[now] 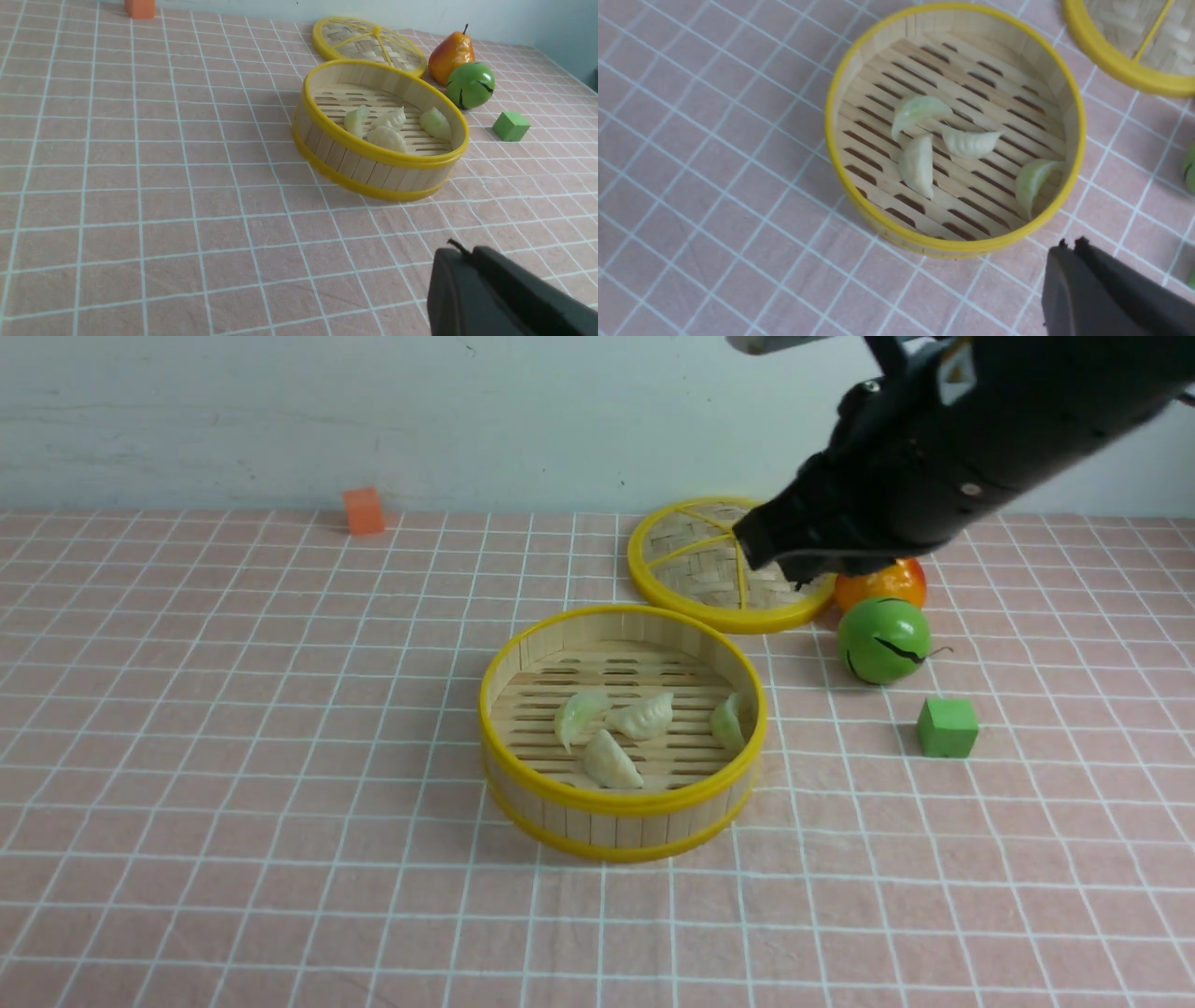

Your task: Put the dumplings into the steamer on the table with the pink tablecloth.

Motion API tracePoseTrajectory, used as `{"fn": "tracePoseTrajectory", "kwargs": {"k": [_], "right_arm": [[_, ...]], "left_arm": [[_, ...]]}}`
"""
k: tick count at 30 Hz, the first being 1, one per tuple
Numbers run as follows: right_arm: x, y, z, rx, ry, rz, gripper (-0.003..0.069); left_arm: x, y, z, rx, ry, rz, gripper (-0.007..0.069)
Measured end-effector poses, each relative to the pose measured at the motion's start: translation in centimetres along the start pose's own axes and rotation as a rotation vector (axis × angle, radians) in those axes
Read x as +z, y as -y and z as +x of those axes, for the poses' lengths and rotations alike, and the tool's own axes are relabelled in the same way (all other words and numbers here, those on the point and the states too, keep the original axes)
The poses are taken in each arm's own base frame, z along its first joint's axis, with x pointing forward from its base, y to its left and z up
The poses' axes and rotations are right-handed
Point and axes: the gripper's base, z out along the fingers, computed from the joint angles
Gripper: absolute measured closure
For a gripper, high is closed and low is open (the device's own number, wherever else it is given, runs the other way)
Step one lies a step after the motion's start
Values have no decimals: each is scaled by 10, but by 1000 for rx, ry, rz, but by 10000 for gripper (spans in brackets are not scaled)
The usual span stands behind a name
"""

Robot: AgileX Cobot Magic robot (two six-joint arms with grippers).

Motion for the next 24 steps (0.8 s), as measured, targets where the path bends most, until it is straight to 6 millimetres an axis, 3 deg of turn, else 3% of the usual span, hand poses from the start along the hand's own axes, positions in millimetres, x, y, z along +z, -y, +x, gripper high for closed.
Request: {"fn": "tracePoseTrajectory", "kwargs": {"k": [3,4,6,7,12,18,24], "right_arm": [[-28,-7,26,-20,112,-33,679],[-26,-7,28,-21,109,-34,679],[-49,-7,54,-28,202,-54,679],[-52,-7,54,-28,210,-55,679],[-78,-3,91,-28,319,-67,677],[-101,0,106,-29,364,-72,674],[-105,0,110,-29,345,-71,671]], "left_arm": [[0,0,1,0,-5,-2,604],[0,0,1,0,-5,-2,604],[0,0,1,0,-7,-3,604],[0,0,1,0,-7,-3,604],[0,0,1,0,-7,-3,602],[0,0,1,0,-8,-3,589],[0,0,1,0,-8,-3,586]]}}
